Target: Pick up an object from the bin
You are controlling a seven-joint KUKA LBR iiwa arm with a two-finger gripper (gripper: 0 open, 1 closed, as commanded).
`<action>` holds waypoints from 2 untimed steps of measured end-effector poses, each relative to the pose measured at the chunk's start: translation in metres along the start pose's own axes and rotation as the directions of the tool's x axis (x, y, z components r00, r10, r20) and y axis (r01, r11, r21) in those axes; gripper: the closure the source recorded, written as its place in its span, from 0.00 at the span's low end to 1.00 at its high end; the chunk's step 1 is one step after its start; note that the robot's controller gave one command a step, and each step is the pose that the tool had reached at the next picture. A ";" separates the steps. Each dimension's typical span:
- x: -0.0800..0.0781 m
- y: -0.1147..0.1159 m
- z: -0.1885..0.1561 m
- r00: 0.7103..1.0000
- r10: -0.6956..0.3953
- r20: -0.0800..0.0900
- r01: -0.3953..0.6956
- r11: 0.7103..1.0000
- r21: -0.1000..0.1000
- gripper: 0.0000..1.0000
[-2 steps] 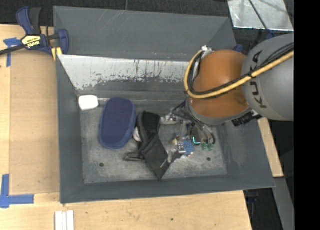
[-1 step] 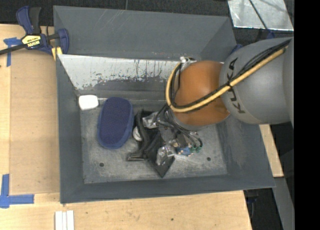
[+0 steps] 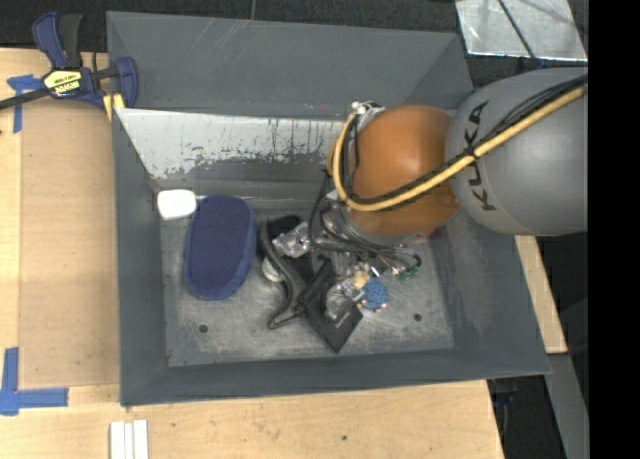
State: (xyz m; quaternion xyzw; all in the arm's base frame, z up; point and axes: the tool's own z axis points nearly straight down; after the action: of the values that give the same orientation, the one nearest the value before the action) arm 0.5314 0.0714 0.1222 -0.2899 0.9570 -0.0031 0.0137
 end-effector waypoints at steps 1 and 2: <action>-0.001 0.004 -0.012 0.904 -0.427 -0.010 0.427 0.904 -0.018 0.00; -0.017 -0.001 0.028 0.695 -0.719 0.015 0.719 0.695 -0.014 0.00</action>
Offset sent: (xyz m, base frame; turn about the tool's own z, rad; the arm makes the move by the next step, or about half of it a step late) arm -0.0034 0.0045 0.0101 -0.4430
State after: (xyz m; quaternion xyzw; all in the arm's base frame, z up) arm 0.5465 0.0804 0.0951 -0.6409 0.7675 0.0018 0.0125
